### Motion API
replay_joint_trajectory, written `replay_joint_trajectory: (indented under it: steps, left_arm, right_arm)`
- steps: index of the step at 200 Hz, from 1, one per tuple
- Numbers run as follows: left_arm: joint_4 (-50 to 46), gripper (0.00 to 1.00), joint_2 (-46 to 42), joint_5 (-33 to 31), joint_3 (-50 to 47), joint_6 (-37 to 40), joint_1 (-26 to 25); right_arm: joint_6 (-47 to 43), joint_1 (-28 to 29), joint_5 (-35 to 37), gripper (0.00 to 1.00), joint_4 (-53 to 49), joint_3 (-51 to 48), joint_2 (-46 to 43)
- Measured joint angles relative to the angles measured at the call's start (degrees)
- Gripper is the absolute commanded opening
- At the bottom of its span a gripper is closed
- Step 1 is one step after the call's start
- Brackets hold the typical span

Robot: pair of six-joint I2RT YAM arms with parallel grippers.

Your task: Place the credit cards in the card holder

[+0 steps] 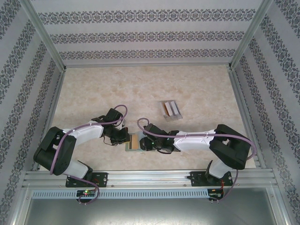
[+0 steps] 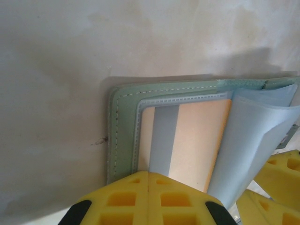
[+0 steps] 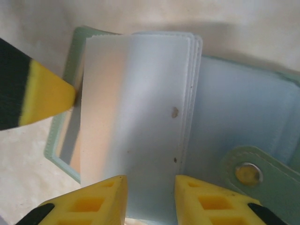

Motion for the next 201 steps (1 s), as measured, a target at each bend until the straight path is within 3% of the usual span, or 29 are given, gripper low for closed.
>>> replay_joint_trajectory:
  steps: [50, 66, 90, 158, 201]
  left_arm:
    - [0.50, 0.00, -0.04, 0.46, -0.20, -1.05, 0.00]
    - [0.50, 0.06, -0.11, 0.52, -0.20, -1.36, 0.00]
    - [0.50, 0.08, -1.18, 0.11, -0.44, -2.16, 0.00]
    - [1.29, 0.17, -11.37, -1.49, -2.62, -6.45, 3.45]
    - [1.29, 0.22, -11.65, -1.55, -2.21, -6.62, 3.76]
  right_arm:
    - [-1.22, 0.02, -4.31, 0.38, 6.34, 0.94, 2.60]
    - [-1.55, 0.02, -5.97, 0.38, 7.91, 1.33, 3.26]
    - [-1.75, 0.02, -8.35, 0.41, 10.84, 1.42, 3.43]
    - [-2.97, 0.33, -15.54, 0.43, 19.85, 1.53, 3.32]
    - [-4.57, 0.39, -15.45, 0.52, 20.00, -3.85, -7.61]
